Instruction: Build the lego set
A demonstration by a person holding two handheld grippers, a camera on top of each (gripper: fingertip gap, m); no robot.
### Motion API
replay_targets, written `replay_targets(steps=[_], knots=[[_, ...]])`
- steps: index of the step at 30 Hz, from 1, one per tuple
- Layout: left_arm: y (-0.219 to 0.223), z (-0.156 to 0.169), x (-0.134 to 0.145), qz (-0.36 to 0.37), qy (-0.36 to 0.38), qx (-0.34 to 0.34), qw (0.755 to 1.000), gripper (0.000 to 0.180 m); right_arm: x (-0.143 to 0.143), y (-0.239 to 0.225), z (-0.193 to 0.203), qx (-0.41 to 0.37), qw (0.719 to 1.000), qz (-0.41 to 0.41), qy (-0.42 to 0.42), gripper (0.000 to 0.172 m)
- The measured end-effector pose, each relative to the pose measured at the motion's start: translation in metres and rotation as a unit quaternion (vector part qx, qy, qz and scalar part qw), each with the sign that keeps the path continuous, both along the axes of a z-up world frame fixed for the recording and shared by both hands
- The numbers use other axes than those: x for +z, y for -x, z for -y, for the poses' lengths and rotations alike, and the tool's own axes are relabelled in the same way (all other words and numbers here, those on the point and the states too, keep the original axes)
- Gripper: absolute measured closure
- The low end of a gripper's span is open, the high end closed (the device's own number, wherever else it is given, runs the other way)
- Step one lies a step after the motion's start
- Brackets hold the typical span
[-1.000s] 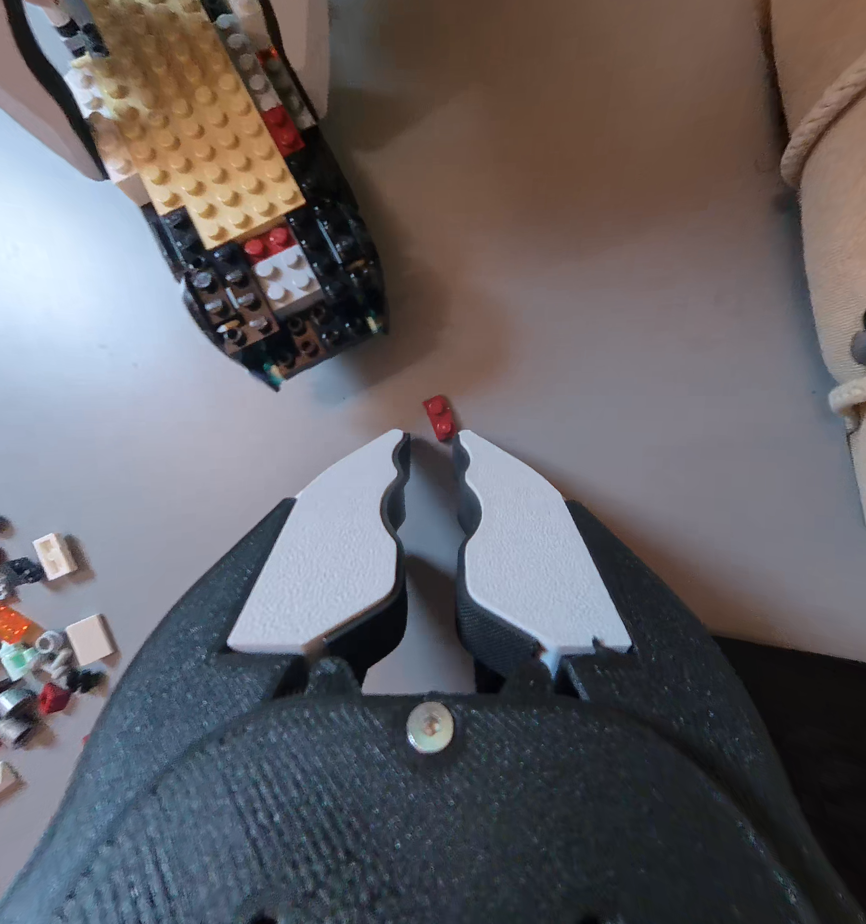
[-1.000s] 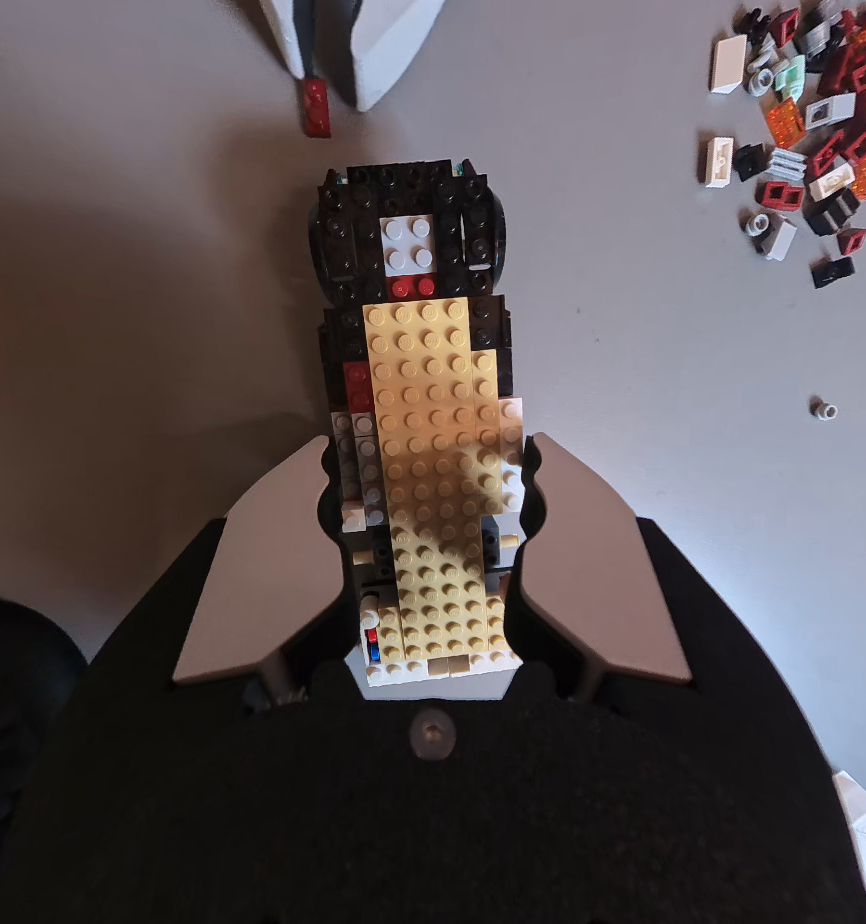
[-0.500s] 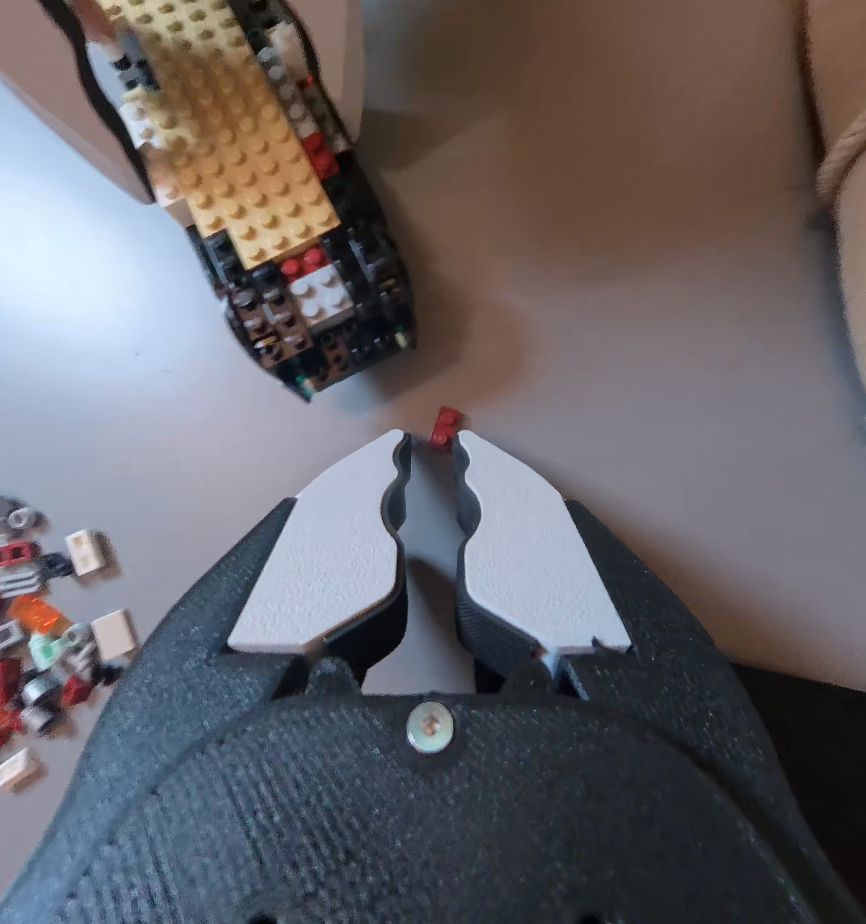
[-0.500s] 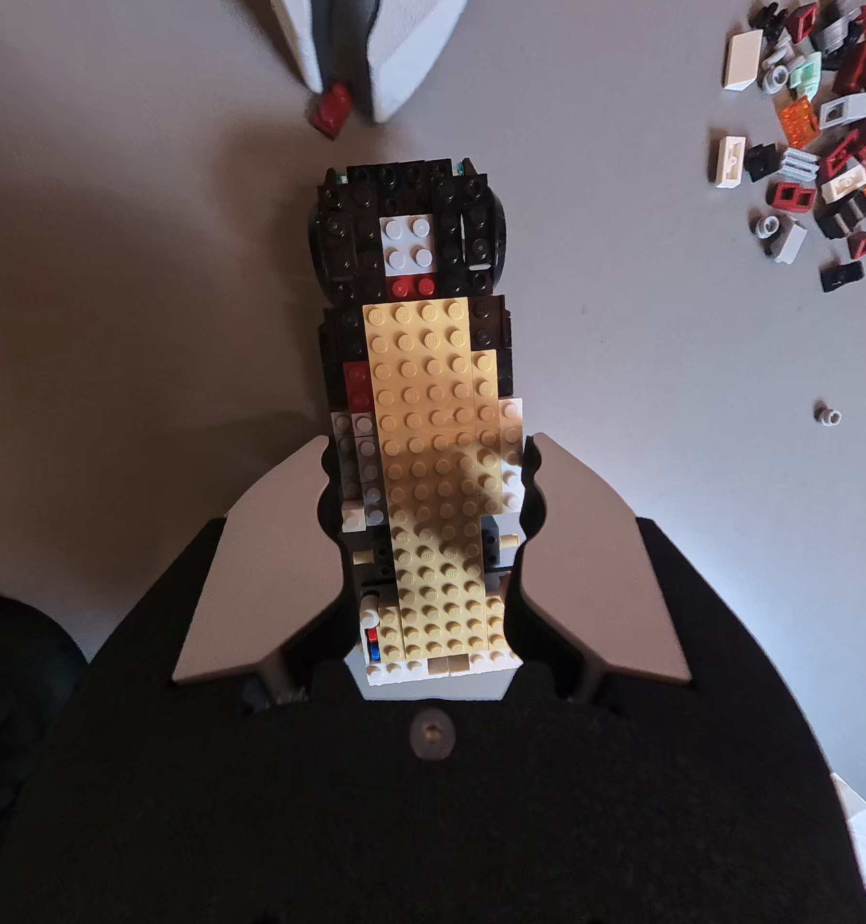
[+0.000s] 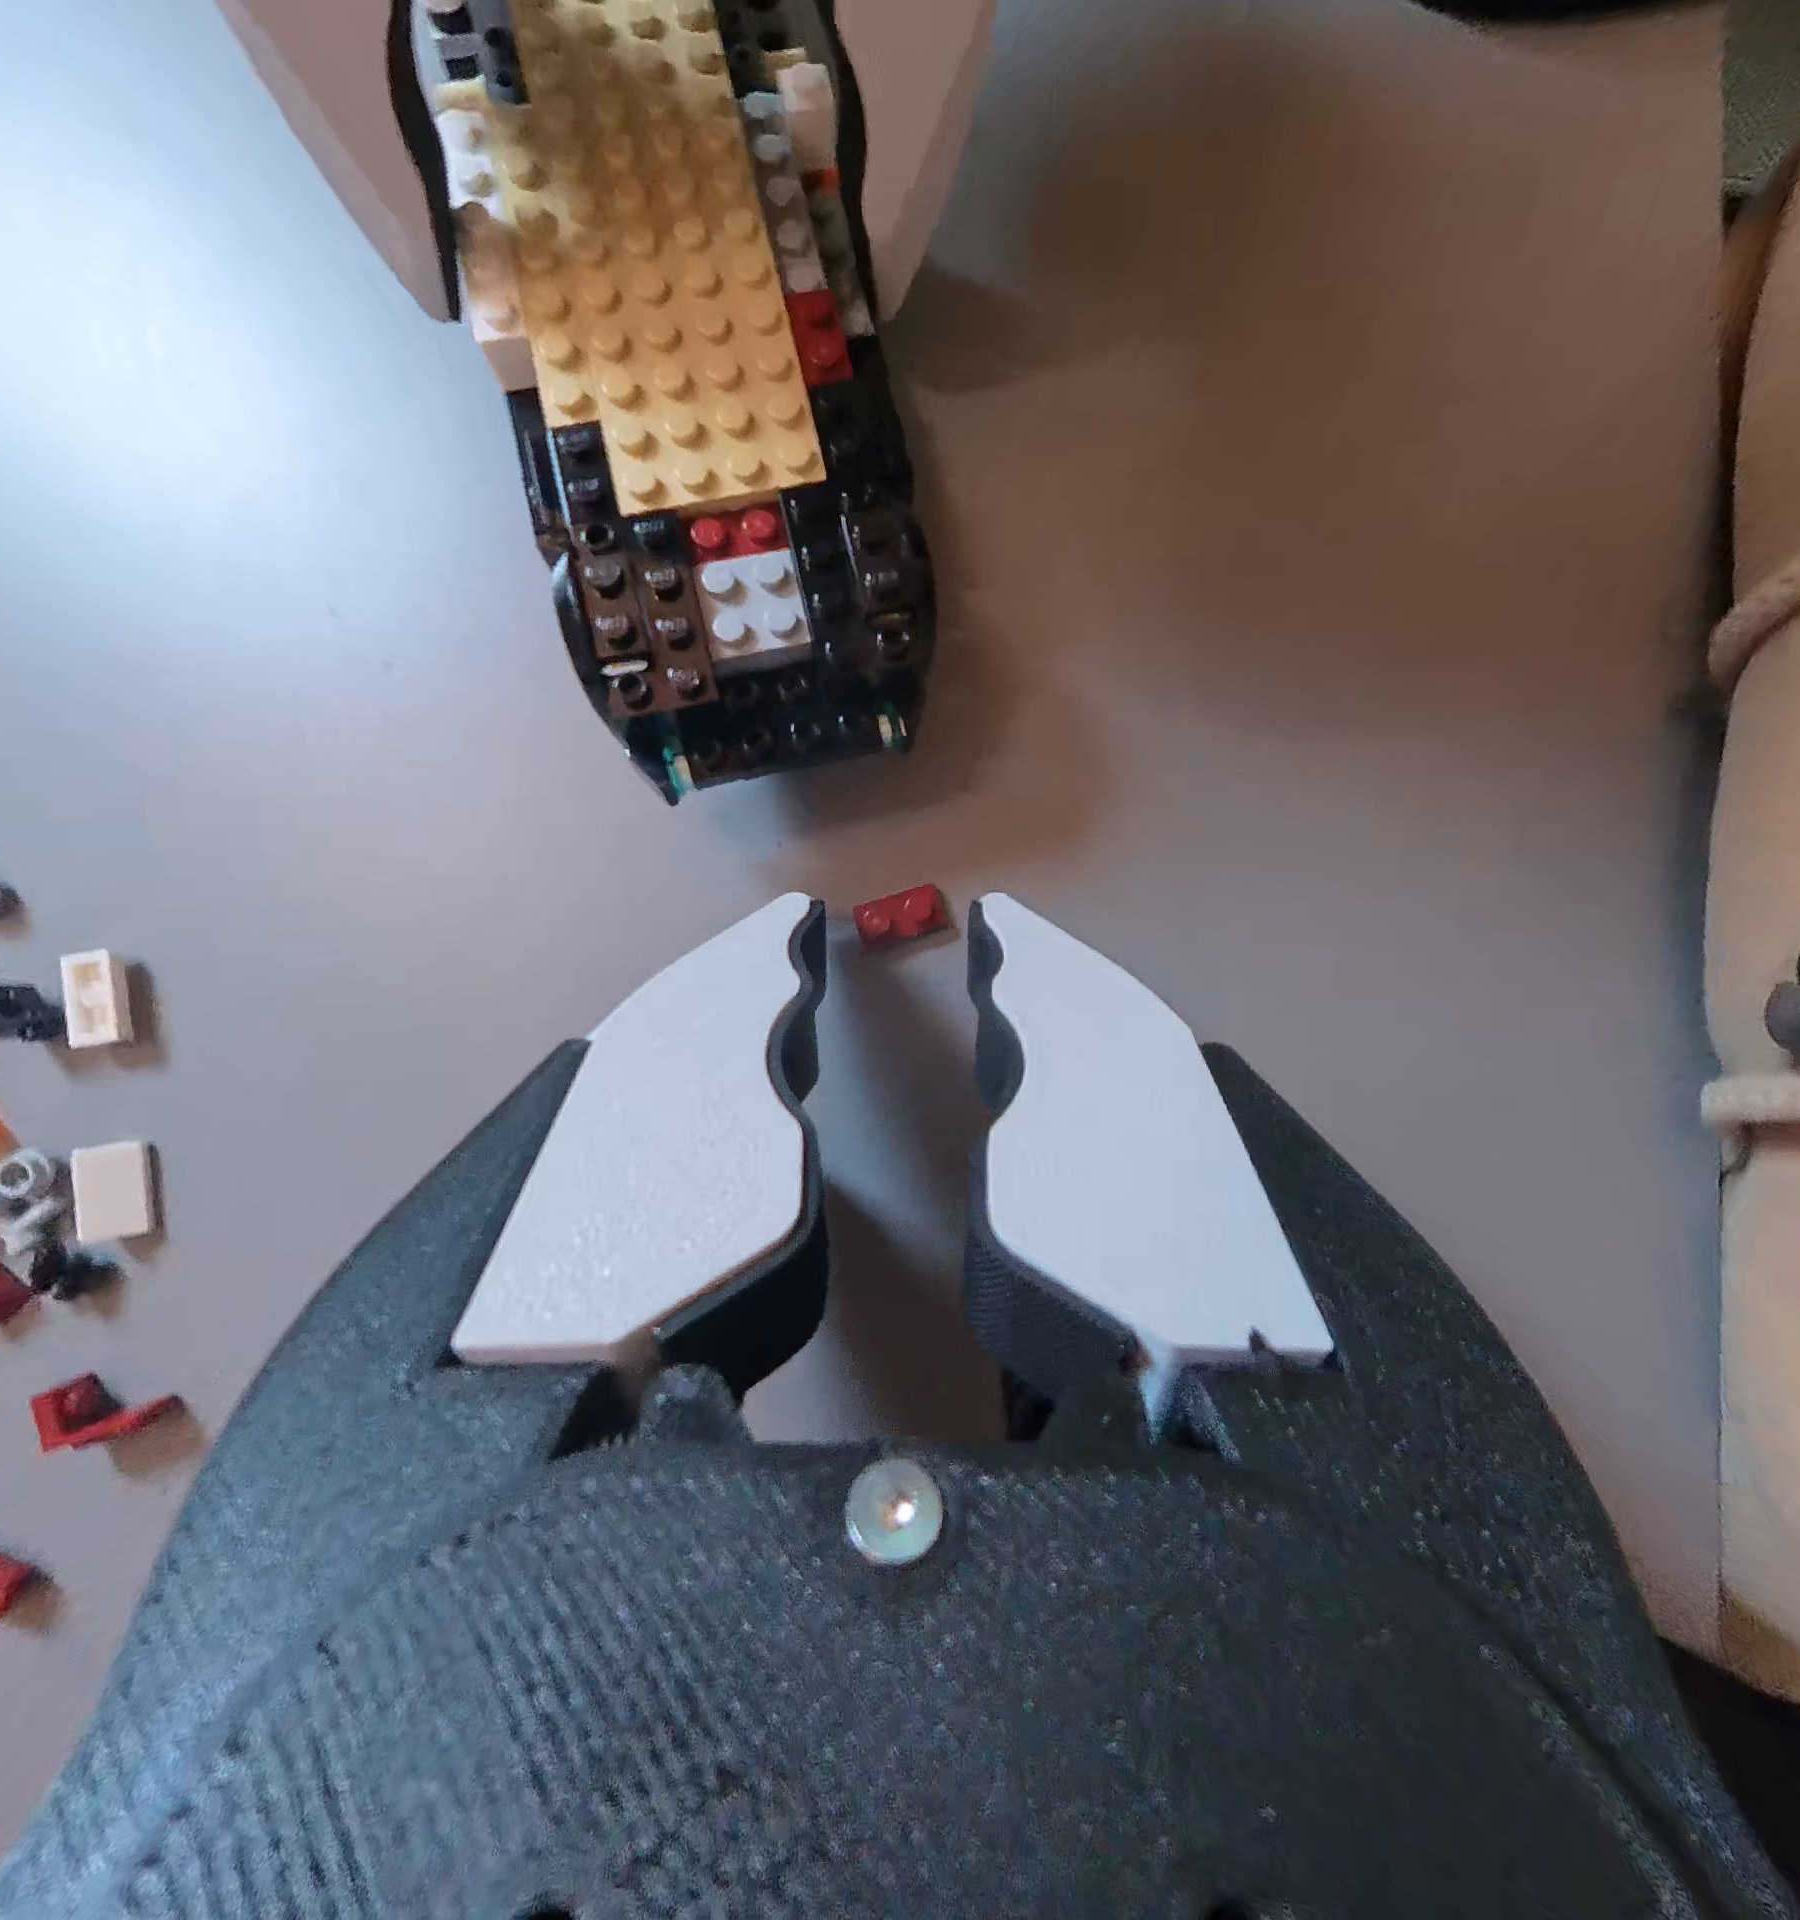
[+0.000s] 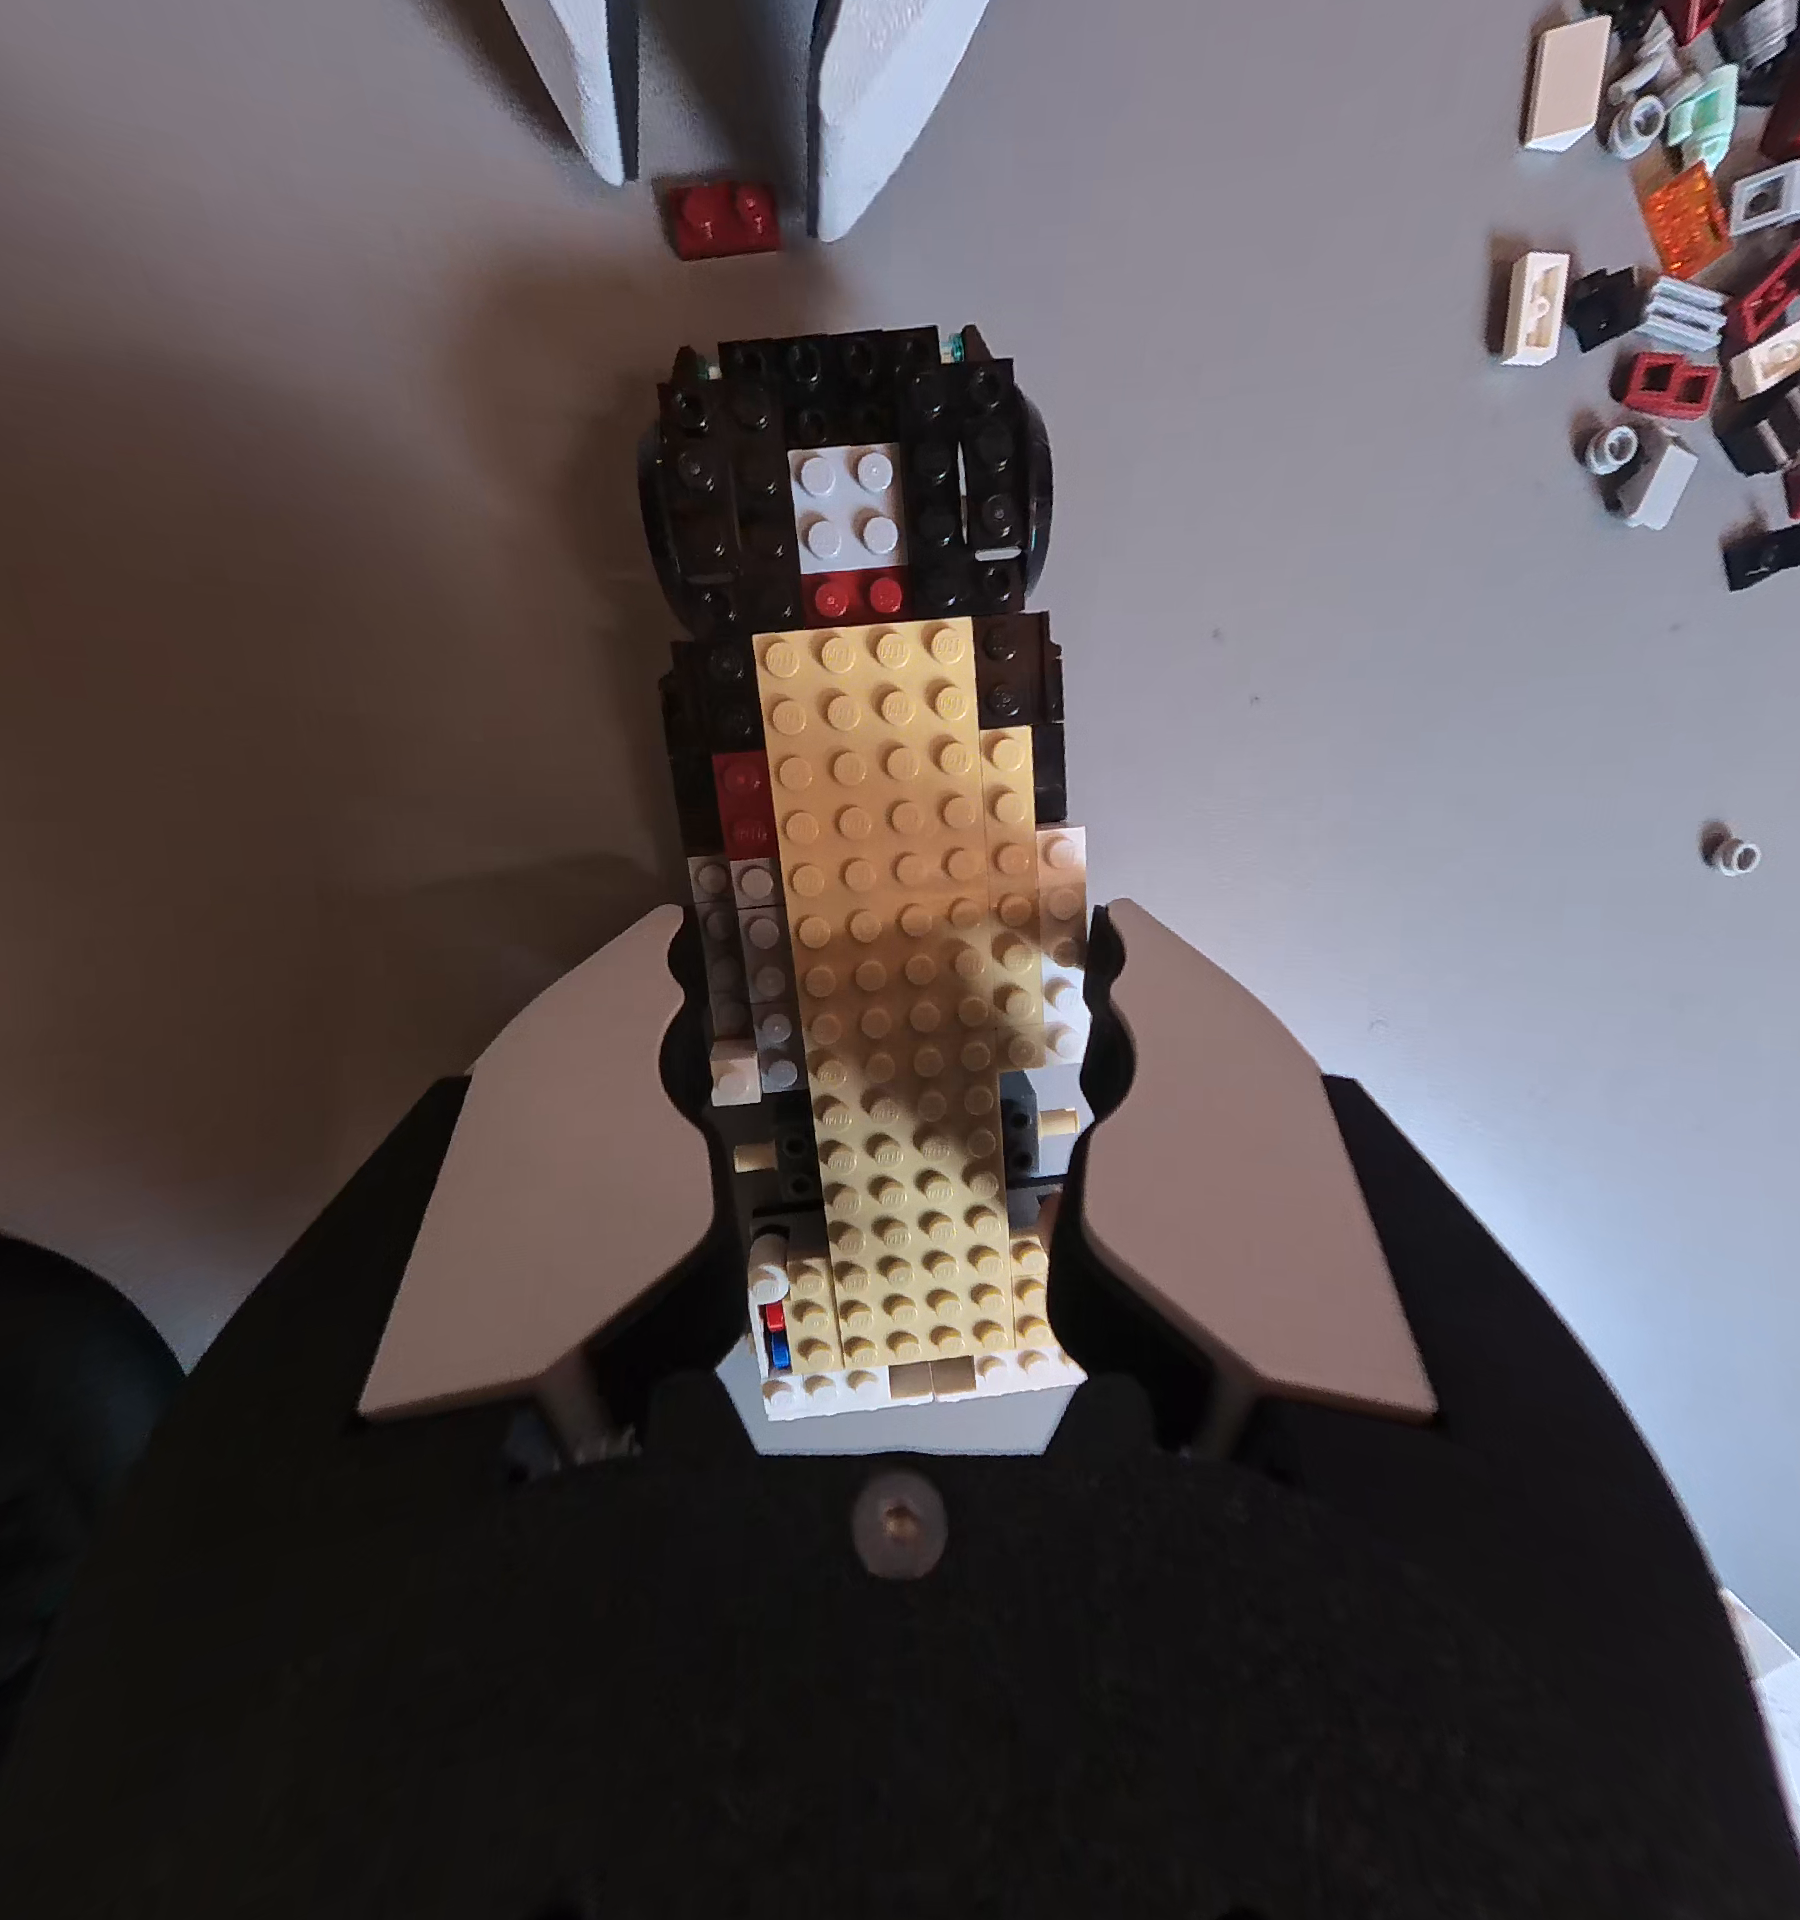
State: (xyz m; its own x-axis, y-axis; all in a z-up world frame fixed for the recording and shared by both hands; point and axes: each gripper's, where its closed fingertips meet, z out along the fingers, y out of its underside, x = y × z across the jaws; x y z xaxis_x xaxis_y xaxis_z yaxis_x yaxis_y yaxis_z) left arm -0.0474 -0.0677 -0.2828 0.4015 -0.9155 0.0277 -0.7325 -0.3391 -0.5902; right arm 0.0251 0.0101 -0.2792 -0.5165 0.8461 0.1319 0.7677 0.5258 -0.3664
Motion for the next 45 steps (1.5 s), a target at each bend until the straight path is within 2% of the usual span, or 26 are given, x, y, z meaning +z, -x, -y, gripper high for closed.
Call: replay_targets(steps=[4,9,13,17,21,28,45], knots=[[-0.001,0.003,-0.004,0.001,-0.01,0.044,0.999,0.156,-0.002,0.0,0.0,0.0,1.0,0.004,0.0,0.101],[-0.001,-0.001,-0.004,0.005,-0.019,0.067,0.998,0.164,-0.005,-0.001,0.0,0.001,1.0,0.017,-0.002,0.101],[-0.003,-0.003,0.001,0.013,-0.031,0.054,0.998,0.165,-0.006,0.001,-0.001,-0.001,1.0,0.022,-0.002,0.101],[-0.011,-0.011,0.028,0.054,-0.05,0.052,0.996,0.165,-0.002,0.004,-0.001,-0.009,1.0,0.008,0.011,0.101],[-0.018,-0.019,0.042,0.056,-0.072,0.039,0.995,0.165,0.001,0.007,-0.001,-0.015,1.0,-0.002,0.019,0.101],[-0.022,-0.023,0.034,0.025,-0.068,0.013,0.997,0.165,0.002,0.009,0.0,-0.013,1.0,-0.009,0.026,0.101],[-0.027,-0.027,0.037,0.031,-0.072,0.006,0.997,0.158,0.003,0.01,-0.002,-0.011,0.999,-0.017,0.034,0.102]])
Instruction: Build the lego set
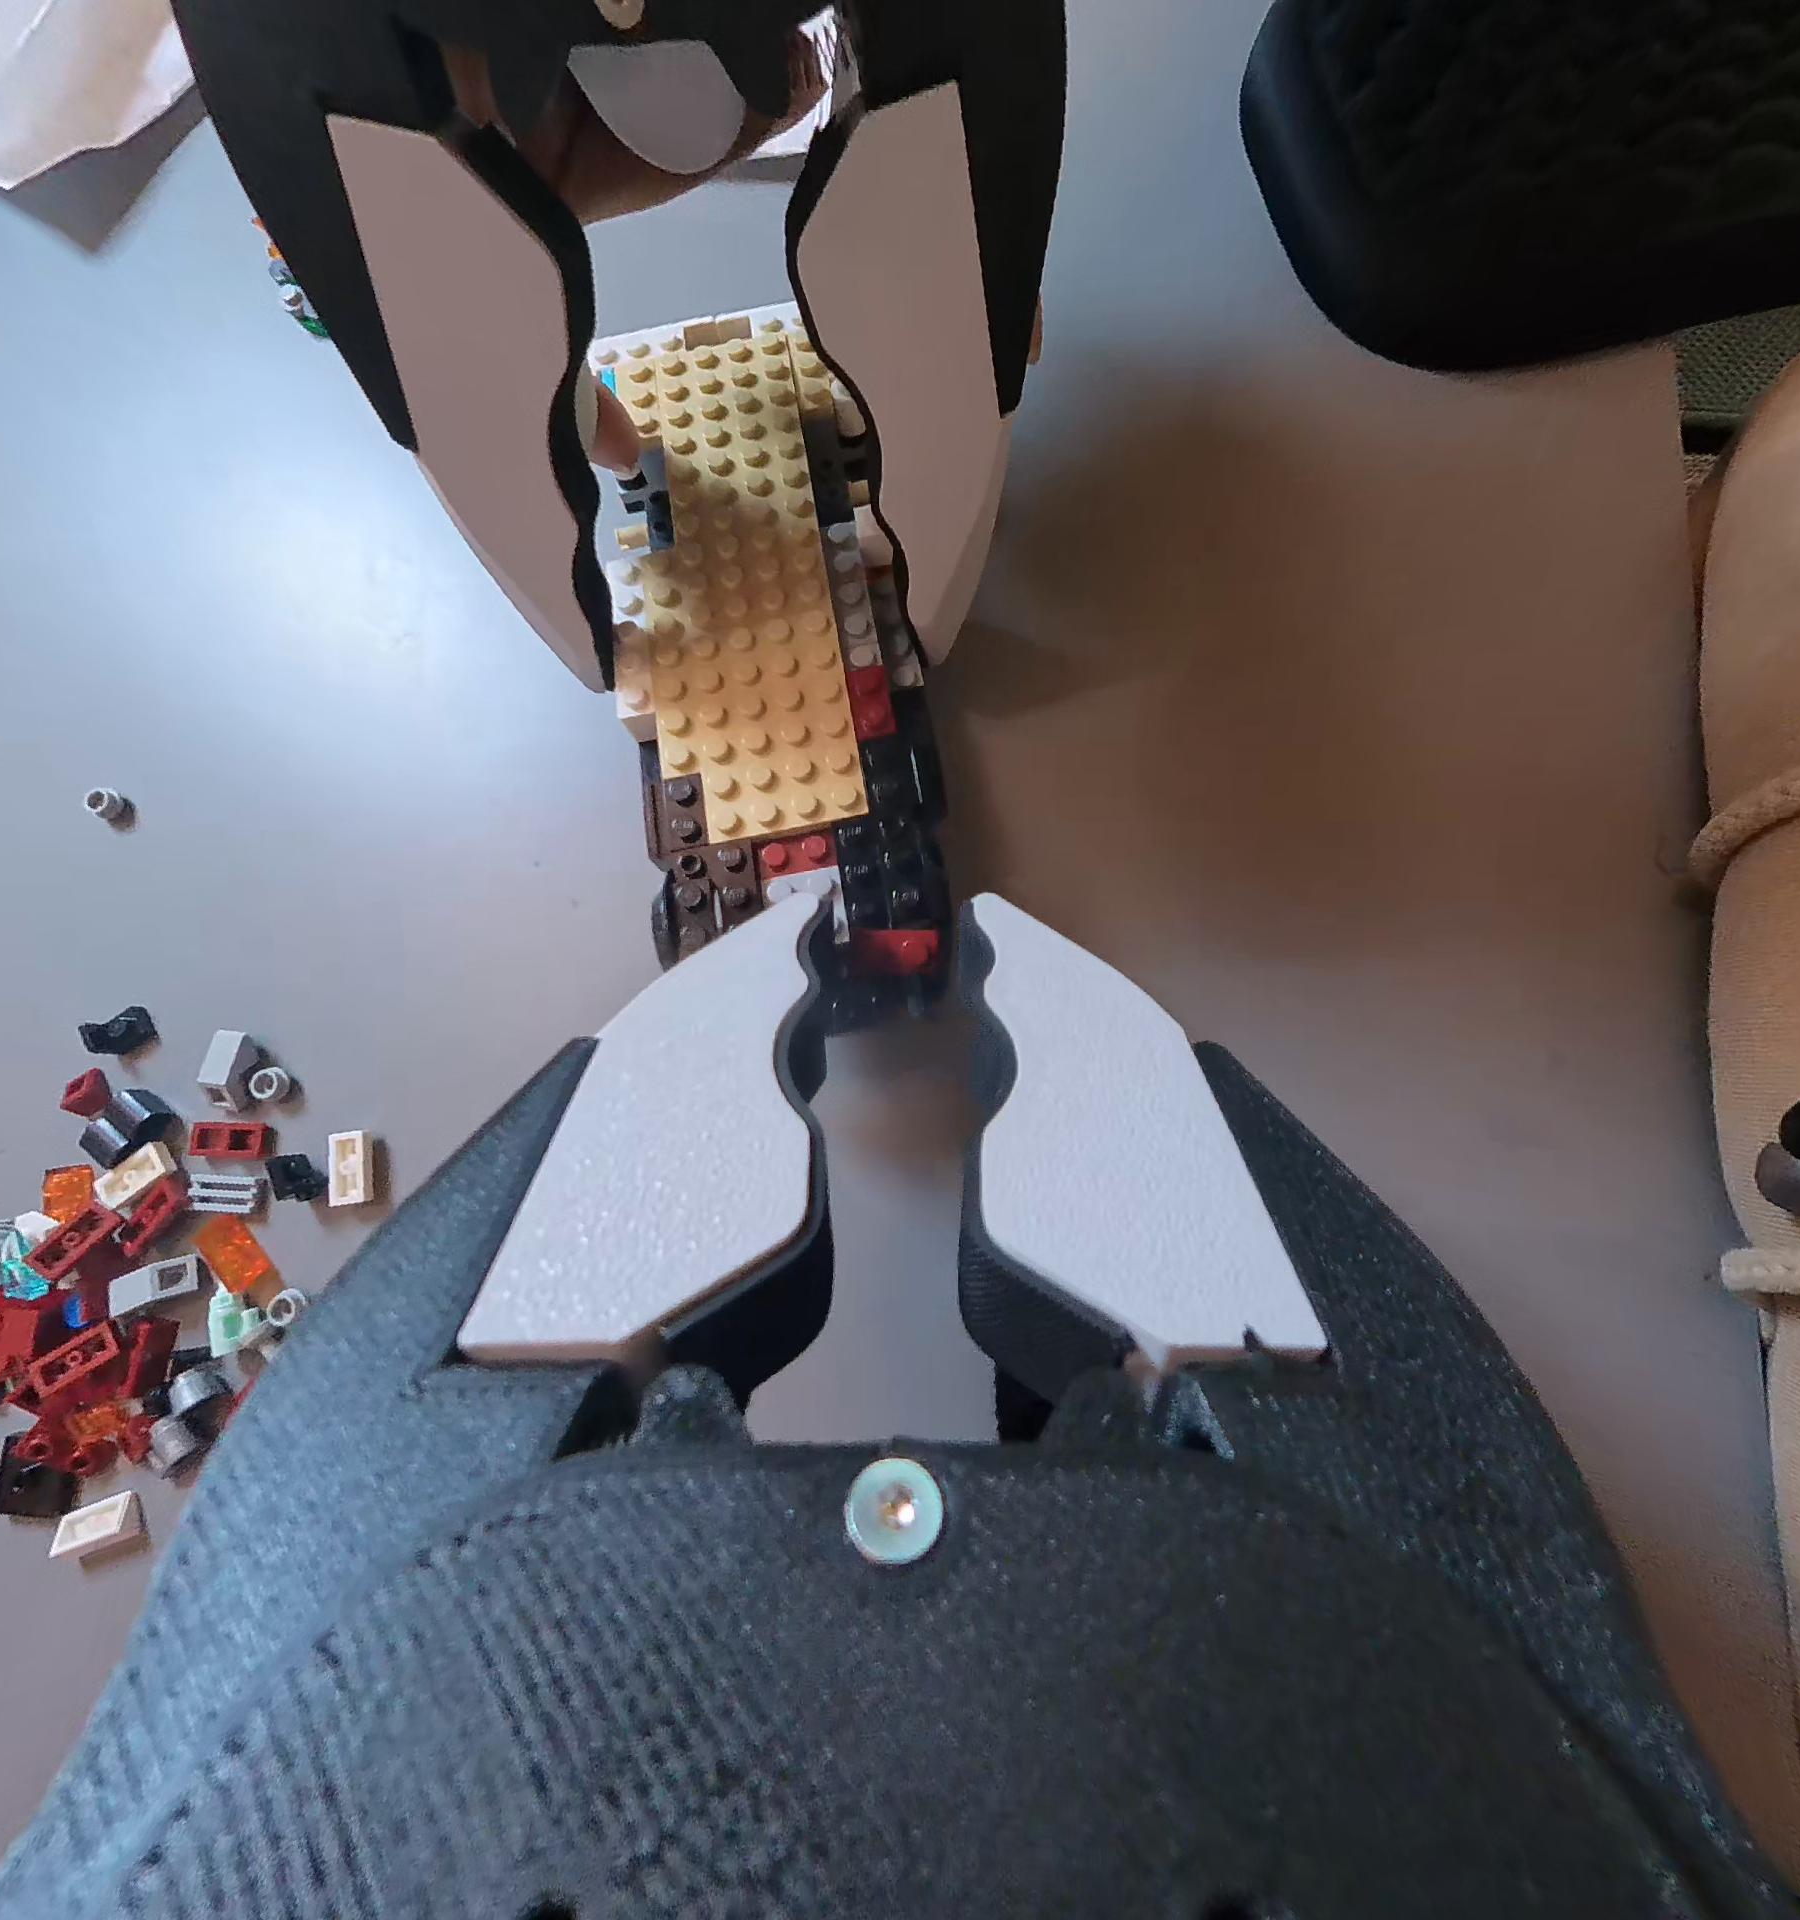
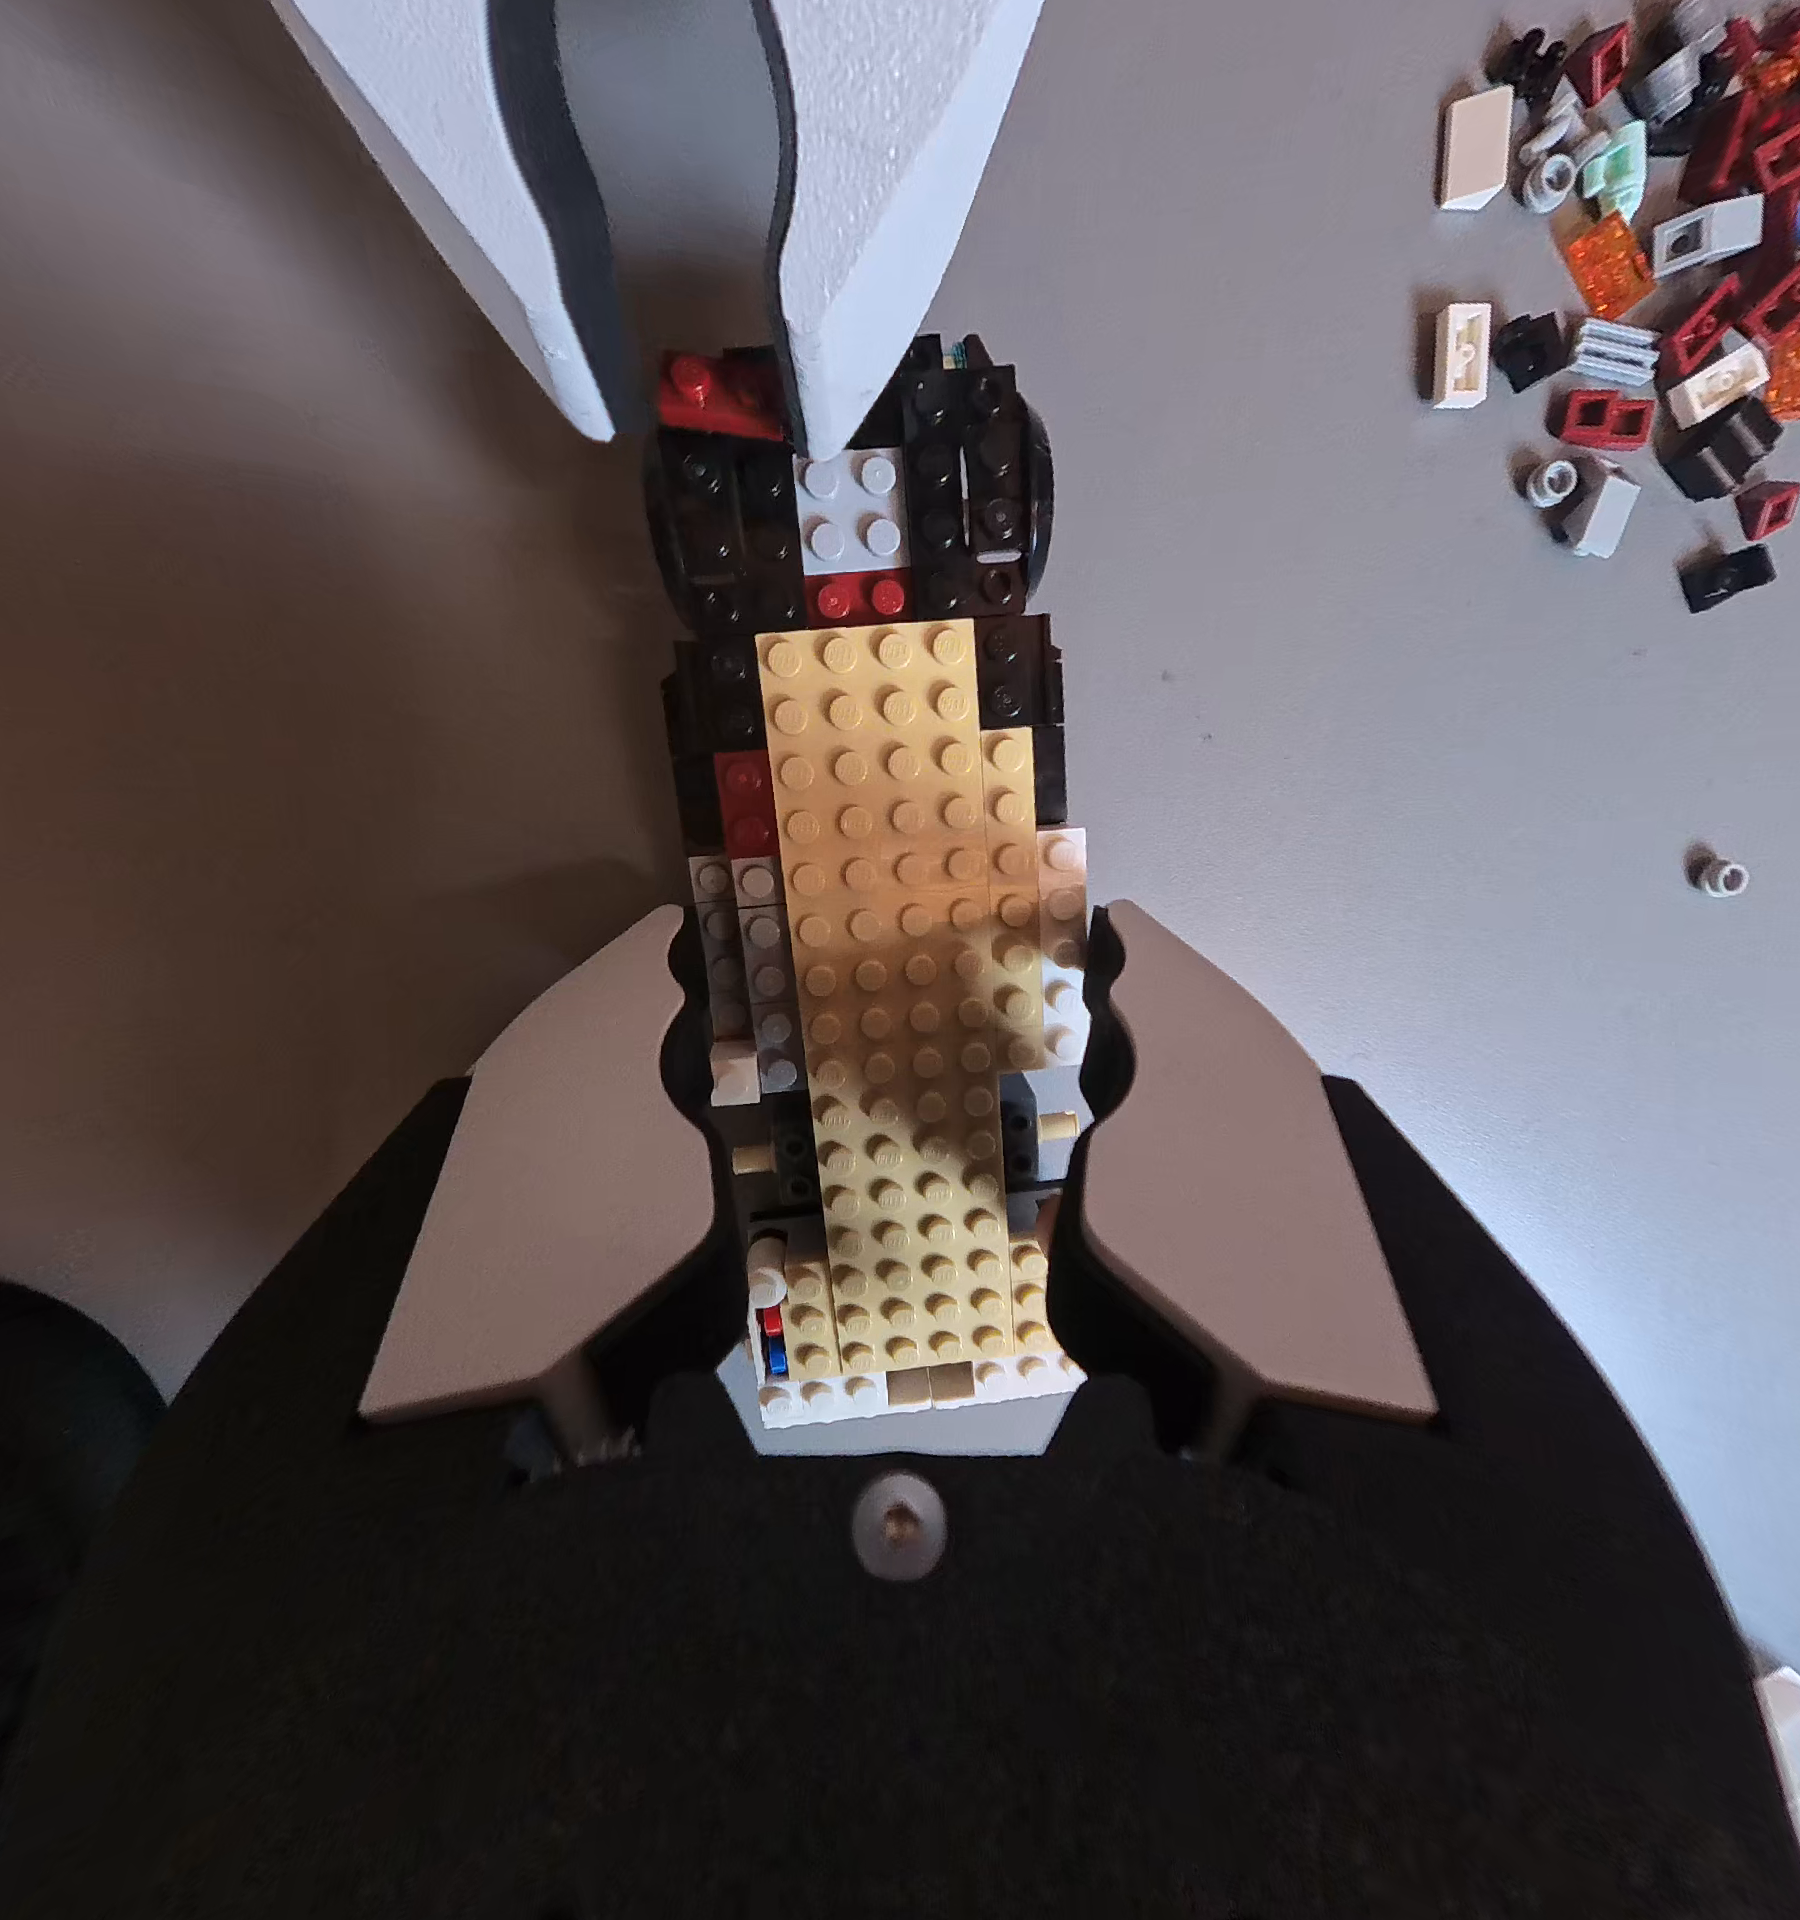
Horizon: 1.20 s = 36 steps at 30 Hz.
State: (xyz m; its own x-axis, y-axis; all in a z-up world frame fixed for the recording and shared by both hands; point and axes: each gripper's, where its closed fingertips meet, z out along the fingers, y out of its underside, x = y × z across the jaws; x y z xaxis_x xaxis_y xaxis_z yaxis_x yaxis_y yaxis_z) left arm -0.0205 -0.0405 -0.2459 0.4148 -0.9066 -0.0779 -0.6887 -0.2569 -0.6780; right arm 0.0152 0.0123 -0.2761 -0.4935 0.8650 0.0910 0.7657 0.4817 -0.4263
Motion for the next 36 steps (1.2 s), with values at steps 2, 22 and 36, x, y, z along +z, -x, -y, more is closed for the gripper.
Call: replay_targets(steps=[2,22,36], knots=[[0.0,0.002,0.003,0.001,-0.007,-0.006,1.0,0.157,0.001,0.0,0.0,0.0,1.0,-0.002,0.001,0.102],[0.003,0.001,0.003,0.008,-0.01,-0.014,1.0,0.165,0.002,-0.001,0.0,0.004,1.0,-0.008,0.001,0.102],[0.003,0.004,0.015,0.014,-0.054,-0.026,0.998,0.16,0.006,-0.002,-0.002,0.002,1.0,-0.019,0.014,0.101]])
